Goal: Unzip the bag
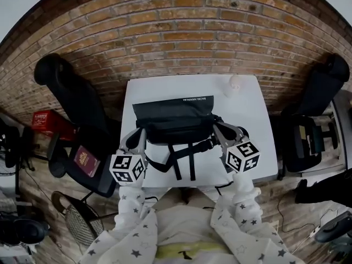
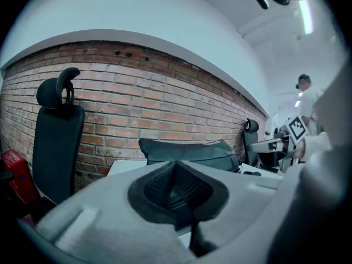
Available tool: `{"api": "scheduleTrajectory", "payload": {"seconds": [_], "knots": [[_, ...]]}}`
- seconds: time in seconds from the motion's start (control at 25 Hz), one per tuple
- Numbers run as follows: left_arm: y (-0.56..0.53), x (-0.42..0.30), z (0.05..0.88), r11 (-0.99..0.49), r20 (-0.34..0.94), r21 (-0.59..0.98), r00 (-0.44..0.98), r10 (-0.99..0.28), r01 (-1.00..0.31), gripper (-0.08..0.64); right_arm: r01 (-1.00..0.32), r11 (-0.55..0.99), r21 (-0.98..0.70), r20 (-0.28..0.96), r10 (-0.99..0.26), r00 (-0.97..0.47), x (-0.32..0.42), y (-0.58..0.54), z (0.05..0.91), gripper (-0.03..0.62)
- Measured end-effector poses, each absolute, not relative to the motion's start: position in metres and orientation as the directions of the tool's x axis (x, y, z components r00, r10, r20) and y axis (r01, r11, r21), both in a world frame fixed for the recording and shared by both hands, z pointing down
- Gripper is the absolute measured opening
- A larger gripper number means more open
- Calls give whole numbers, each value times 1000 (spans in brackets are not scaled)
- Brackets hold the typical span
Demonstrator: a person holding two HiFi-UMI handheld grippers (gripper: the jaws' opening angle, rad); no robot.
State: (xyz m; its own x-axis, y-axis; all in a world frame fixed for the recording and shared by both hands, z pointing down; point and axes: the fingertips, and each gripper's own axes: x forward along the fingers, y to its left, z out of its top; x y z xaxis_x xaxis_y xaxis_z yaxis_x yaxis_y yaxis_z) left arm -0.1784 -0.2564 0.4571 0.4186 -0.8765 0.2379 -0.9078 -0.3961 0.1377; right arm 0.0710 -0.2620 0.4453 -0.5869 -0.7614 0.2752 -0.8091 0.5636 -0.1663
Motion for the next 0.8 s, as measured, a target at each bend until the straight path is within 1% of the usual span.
{"api": "scheduleTrajectory", "payload": {"seconds": [0.08, 0.28, 0.48, 0.6, 0.8], "knots": [[-253, -176, 451, -407, 230, 156, 434, -871, -900, 0, -793, 581, -182, 220, -762, -609, 66, -261, 430, 9], [-254, -178, 433, -410, 203, 159, 436, -877, -898, -2, -785, 596, -169, 128, -776, -617, 63, -261, 400, 8], [-260, -180, 402, -404, 141, 154, 425, -894, -902, -2, -767, 615, -185, -7, -781, -624, 63, -262, 367, 8], [-261, -182, 386, -409, 113, 121, 422, -900, -905, -2, -773, 606, -185, -45, -791, -610, 64, -267, 356, 8], [-259, -188, 373, -403, 92, 87, 410, -908, -911, -2, -786, 592, -178, -68, -804, -590, 63, -272, 343, 8]]}}
